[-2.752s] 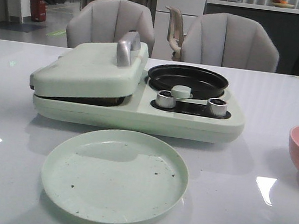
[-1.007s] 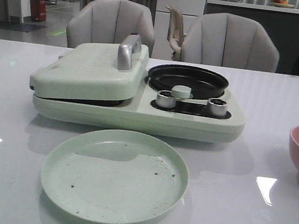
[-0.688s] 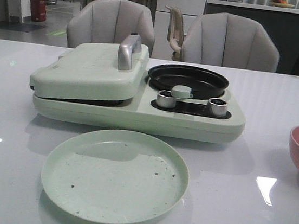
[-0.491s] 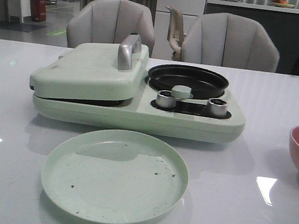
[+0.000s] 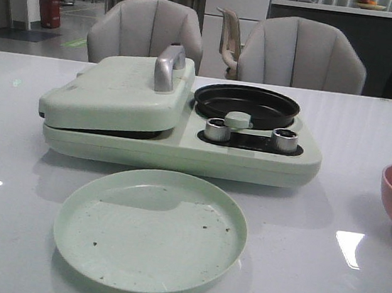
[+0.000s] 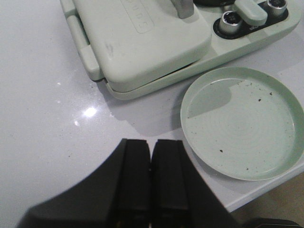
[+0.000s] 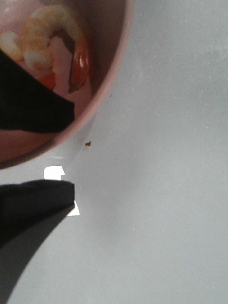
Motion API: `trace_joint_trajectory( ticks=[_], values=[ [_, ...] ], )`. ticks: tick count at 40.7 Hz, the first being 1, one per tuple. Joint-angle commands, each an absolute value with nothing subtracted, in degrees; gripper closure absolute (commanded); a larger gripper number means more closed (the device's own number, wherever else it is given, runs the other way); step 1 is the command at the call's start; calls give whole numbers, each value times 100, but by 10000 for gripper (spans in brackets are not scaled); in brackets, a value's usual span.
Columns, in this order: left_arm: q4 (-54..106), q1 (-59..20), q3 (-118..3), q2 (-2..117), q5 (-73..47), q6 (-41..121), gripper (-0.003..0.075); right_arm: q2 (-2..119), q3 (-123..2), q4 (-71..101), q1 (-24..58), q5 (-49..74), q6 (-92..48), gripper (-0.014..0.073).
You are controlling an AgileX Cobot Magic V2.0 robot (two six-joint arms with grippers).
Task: Make breakfast with bread and shrimp
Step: 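Grasp the pink bowl rim with the right gripper and lift it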
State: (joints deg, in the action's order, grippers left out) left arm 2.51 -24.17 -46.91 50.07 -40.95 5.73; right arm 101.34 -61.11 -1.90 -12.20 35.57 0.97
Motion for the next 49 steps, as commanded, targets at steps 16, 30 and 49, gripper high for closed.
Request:
trace_joint_trajectory(
  ticks=[16,30,49],
  values=[
    [239,-2464,-4840,4973,-3598,516,620,9503,-6635,-226,-1238,3684,-309,559],
    [239,-2464,-4840,4973,-3598,516,620,9004,-8514,-745,-618,4263,-602,554],
    [239,-2464,-4840,4973,-3598,516,620,9464,-9750,-5035,1707,4080,1207,549]
  ],
)
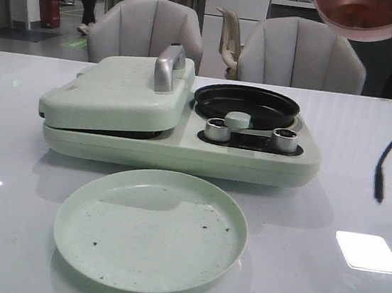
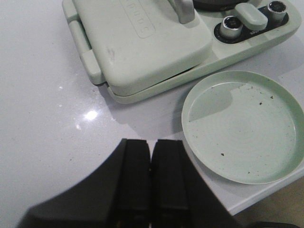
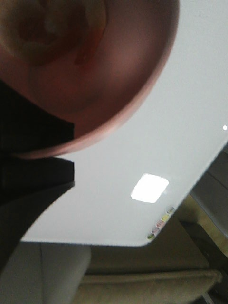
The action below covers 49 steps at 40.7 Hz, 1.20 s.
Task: Make breakfast with bread and shrimp
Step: 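Grasp the pink bowl rim with the right gripper and lift it, then tilt the pink bowl over the black frying pan to pour the shrimp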
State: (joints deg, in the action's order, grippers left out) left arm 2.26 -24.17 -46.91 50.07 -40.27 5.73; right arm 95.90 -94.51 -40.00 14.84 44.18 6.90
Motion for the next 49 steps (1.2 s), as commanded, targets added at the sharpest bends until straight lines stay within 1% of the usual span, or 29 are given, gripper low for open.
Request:
trace_joint_trajectory(
  ticks=[1,6,15,23,28,37,43,49],
  values=[
    [239,-2464,-4840,4973,-3598,516,620,9508,-9762,-5226,1801,4086,1374,549],
    [239,-2464,-4840,4973,-3598,516,620,9742,-9762,-6346,2180,4129,2074,549],
    [239,-2464,-4840,4973,-3598,516,620,10267,-9767,-8483,2682,4587,3314,549],
    [239,-2464,-4840,4973,-3598,526,620,10704,-9767,-9935,2967,5116,3970,549],
    [239,-2464,-4840,4973,-3598,526,620,10896,-9767,-10309,3114,5371,4013,549],
    [239,-2464,-4840,4973,-3653,526,620,10948,-9837,-10309,3209,5367,4002,549],
    [239,-2464,-4840,4973,-3685,526,620,10948,-10181,-10309,3209,5539,3690,549],
    [239,-2464,-4840,4973,-3685,526,620,10948,-10631,-10309,3226,5542,2955,549]
  ],
)
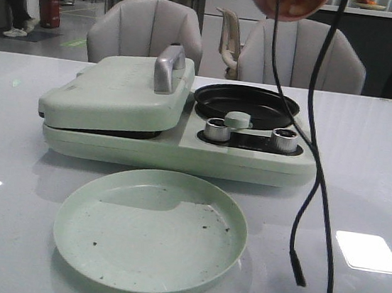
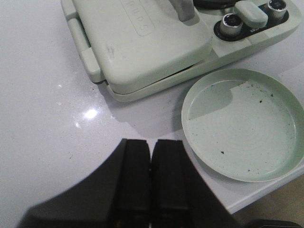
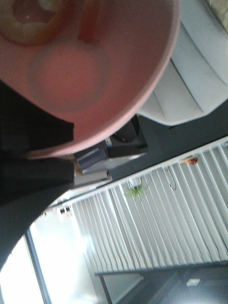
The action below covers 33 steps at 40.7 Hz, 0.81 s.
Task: Make breakfast with bread and shrimp
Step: 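Tilt the pink bowl over the black frying pan to pour the shrimp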
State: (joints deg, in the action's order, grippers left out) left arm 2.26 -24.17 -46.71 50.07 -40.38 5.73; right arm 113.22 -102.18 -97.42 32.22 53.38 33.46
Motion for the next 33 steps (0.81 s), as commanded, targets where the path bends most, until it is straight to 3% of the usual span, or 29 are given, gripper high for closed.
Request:
trace_joint_trajectory(
  ticks=[1,15,33],
  values=[
    [239,-2464,-4840,4973,-3685,526,620,10948,-10672,-10309,3239,5541,2836,549],
    [239,-2464,-4840,4973,-3674,526,620,11714,-10508,-10306,3279,6210,2786,549],
    [239,-2464,-4840,4973,-3652,526,620,11717,-11129,-10306,3383,6333,2684,549]
  ],
)
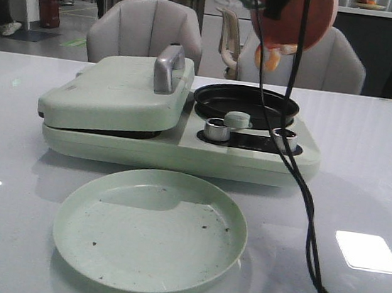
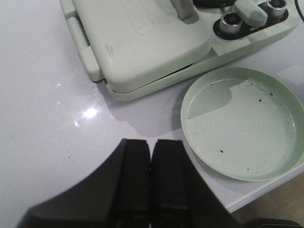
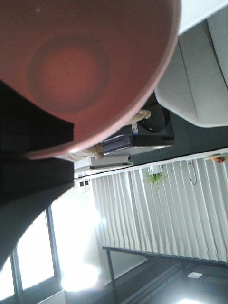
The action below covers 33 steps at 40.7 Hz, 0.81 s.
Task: Make breakfast with bread and shrimp
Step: 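Tilt the pink bowl over the black frying pan to pour the shrimp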
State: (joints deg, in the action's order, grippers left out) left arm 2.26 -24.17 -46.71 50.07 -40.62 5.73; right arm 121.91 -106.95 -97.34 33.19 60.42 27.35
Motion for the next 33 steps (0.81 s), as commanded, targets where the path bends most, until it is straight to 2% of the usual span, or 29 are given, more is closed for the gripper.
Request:
trace_joint_trajectory(
  ticks=[1,22,33],
  values=[
    [239,-2464,-4840,4973,-3652,526,620,11717,-11194,-10306,3400,6333,2684,549],
    [239,-2464,-4840,4973,-3652,536,620,11746,-11339,-10296,3454,6252,2678,549],
    [217,-2464,-4630,4973,-3377,536,620,11602,-11339,-8819,3365,6908,2656,549]
  ],
)
